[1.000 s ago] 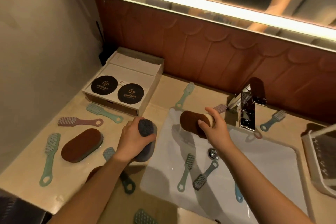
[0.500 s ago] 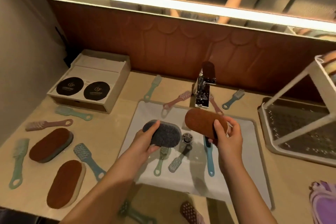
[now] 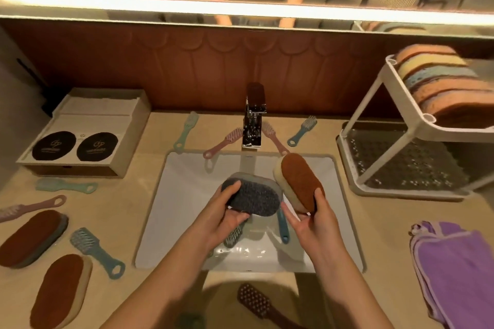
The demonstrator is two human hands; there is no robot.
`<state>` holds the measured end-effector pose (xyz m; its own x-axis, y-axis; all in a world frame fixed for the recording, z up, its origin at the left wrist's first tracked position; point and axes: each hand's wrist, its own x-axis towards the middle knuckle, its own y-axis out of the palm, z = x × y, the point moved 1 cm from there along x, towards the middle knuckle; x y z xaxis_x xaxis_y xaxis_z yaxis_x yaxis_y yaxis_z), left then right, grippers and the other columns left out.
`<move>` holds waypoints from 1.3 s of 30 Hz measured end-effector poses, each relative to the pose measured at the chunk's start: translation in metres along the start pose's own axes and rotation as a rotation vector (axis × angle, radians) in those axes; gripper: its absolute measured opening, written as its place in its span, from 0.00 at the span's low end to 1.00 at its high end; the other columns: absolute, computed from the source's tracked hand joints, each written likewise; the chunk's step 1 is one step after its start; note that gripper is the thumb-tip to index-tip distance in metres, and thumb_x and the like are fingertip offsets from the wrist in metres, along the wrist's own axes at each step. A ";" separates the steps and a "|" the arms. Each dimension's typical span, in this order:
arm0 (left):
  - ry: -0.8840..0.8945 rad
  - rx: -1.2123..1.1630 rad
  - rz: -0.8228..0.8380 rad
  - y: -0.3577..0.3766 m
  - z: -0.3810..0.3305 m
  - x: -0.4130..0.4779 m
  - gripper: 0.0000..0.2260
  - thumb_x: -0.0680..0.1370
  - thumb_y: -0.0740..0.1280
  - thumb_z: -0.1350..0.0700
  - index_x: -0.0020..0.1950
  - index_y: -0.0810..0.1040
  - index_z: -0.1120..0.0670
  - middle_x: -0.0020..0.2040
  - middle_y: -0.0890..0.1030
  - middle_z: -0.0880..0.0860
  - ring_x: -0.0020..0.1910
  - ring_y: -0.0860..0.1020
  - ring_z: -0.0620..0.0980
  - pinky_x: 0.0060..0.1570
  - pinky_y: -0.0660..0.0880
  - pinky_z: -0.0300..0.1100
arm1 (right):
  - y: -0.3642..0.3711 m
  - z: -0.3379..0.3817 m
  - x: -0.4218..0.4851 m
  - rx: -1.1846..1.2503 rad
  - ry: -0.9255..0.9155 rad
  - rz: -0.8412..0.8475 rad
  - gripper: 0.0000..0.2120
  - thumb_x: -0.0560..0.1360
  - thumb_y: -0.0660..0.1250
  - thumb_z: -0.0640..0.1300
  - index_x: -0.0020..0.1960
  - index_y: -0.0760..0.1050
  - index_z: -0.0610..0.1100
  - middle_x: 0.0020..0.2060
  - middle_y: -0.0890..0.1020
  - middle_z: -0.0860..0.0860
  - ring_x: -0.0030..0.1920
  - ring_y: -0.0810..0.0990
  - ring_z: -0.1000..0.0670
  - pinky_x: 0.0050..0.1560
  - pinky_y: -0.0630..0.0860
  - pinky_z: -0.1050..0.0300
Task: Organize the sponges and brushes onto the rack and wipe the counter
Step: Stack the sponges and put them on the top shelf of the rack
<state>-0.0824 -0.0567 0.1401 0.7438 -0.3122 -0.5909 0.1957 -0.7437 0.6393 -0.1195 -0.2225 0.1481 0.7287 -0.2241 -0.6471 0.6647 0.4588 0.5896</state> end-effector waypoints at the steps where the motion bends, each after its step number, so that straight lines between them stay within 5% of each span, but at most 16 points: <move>1: -0.008 0.011 0.024 0.002 0.000 -0.001 0.14 0.79 0.61 0.54 0.63 0.73 0.57 0.62 0.76 0.61 0.60 0.76 0.57 0.58 0.75 0.53 | 0.000 0.001 0.001 0.002 0.018 0.013 0.15 0.80 0.57 0.49 0.66 0.68 0.47 0.59 0.76 0.43 0.55 0.77 0.44 0.50 0.78 0.42; 5: 0.001 0.041 0.045 0.013 -0.003 -0.001 0.20 0.78 0.57 0.43 0.56 0.76 0.57 0.56 0.80 0.60 0.60 0.75 0.58 0.64 0.69 0.55 | 0.002 0.005 0.000 -0.014 0.085 0.084 0.14 0.80 0.55 0.50 0.64 0.68 0.48 0.59 0.76 0.42 0.57 0.77 0.43 0.48 0.77 0.36; 10: 0.184 0.212 0.035 0.017 -0.009 0.004 0.04 0.75 0.64 0.57 0.48 0.72 0.56 0.48 0.73 0.57 0.51 0.73 0.52 0.51 0.73 0.46 | 0.010 0.007 -0.011 -0.014 0.223 0.092 0.11 0.80 0.57 0.49 0.57 0.72 0.44 0.57 0.77 0.38 0.62 0.74 0.41 0.49 0.74 0.35; 15: 0.385 0.386 0.210 0.027 -0.012 -0.004 0.18 0.62 0.65 0.64 0.51 0.72 0.53 0.52 0.77 0.55 0.48 0.76 0.49 0.41 0.78 0.38 | 0.019 0.004 -0.013 -0.114 0.356 0.078 0.18 0.77 0.60 0.54 0.59 0.74 0.42 0.53 0.78 0.37 0.58 0.76 0.37 0.51 0.71 0.34; 18: 0.446 0.504 0.253 0.032 -0.013 -0.005 0.22 0.57 0.69 0.56 0.51 0.73 0.51 0.45 0.78 0.51 0.42 0.75 0.46 0.35 0.75 0.36 | 0.022 -0.004 -0.017 -0.185 0.437 0.157 0.22 0.75 0.60 0.56 0.60 0.75 0.42 0.58 0.78 0.37 0.57 0.75 0.37 0.55 0.68 0.29; 21: 0.482 0.722 0.253 0.031 -0.016 -0.004 0.20 0.59 0.68 0.52 0.51 0.74 0.47 0.43 0.76 0.51 0.43 0.75 0.47 0.40 0.73 0.41 | 0.022 -0.008 -0.020 -0.147 0.458 0.193 0.22 0.74 0.63 0.56 0.59 0.77 0.40 0.53 0.81 0.38 0.55 0.77 0.38 0.46 0.78 0.37; 24: 0.434 0.883 0.297 0.029 -0.022 -0.004 0.20 0.63 0.68 0.52 0.54 0.73 0.47 0.45 0.76 0.50 0.42 0.77 0.40 0.41 0.76 0.37 | 0.022 -0.004 -0.018 -0.133 0.405 0.186 0.22 0.75 0.63 0.54 0.60 0.76 0.40 0.49 0.82 0.38 0.49 0.80 0.41 0.39 0.82 0.52; 29: 0.151 0.941 0.302 0.022 -0.033 -0.006 0.23 0.66 0.66 0.38 0.60 0.74 0.41 0.59 0.77 0.50 0.60 0.76 0.49 0.49 0.79 0.43 | 0.027 0.005 -0.008 -0.360 0.009 0.132 0.14 0.77 0.63 0.47 0.60 0.75 0.44 0.56 0.80 0.39 0.54 0.80 0.41 0.46 0.79 0.49; 33: 0.228 0.916 0.271 0.029 -0.032 -0.012 0.18 0.71 0.67 0.41 0.61 0.70 0.35 0.62 0.73 0.52 0.59 0.77 0.50 0.46 0.80 0.44 | 0.028 0.012 -0.011 -0.587 -0.274 0.159 0.11 0.77 0.62 0.46 0.58 0.74 0.48 0.53 0.80 0.44 0.53 0.80 0.44 0.47 0.80 0.50; 36: 0.312 0.950 0.310 0.034 -0.034 -0.015 0.23 0.66 0.68 0.39 0.60 0.68 0.31 0.62 0.72 0.45 0.58 0.77 0.49 0.51 0.80 0.45 | 0.030 0.015 -0.011 -0.621 -0.304 0.205 0.11 0.78 0.61 0.46 0.59 0.74 0.48 0.53 0.79 0.44 0.54 0.79 0.44 0.49 0.79 0.49; 39: 0.340 0.965 0.324 0.040 -0.034 -0.016 0.18 0.73 0.68 0.44 0.60 0.68 0.33 0.61 0.73 0.45 0.56 0.78 0.47 0.51 0.80 0.44 | 0.031 0.020 -0.009 -0.618 -0.303 0.239 0.11 0.78 0.60 0.44 0.59 0.74 0.47 0.53 0.79 0.43 0.53 0.79 0.44 0.48 0.79 0.49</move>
<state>-0.0648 -0.0607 0.1919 0.8377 -0.5081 -0.2002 -0.5196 -0.8544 -0.0059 -0.1019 -0.2237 0.1819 0.9153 -0.2443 -0.3204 0.3329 0.9065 0.2597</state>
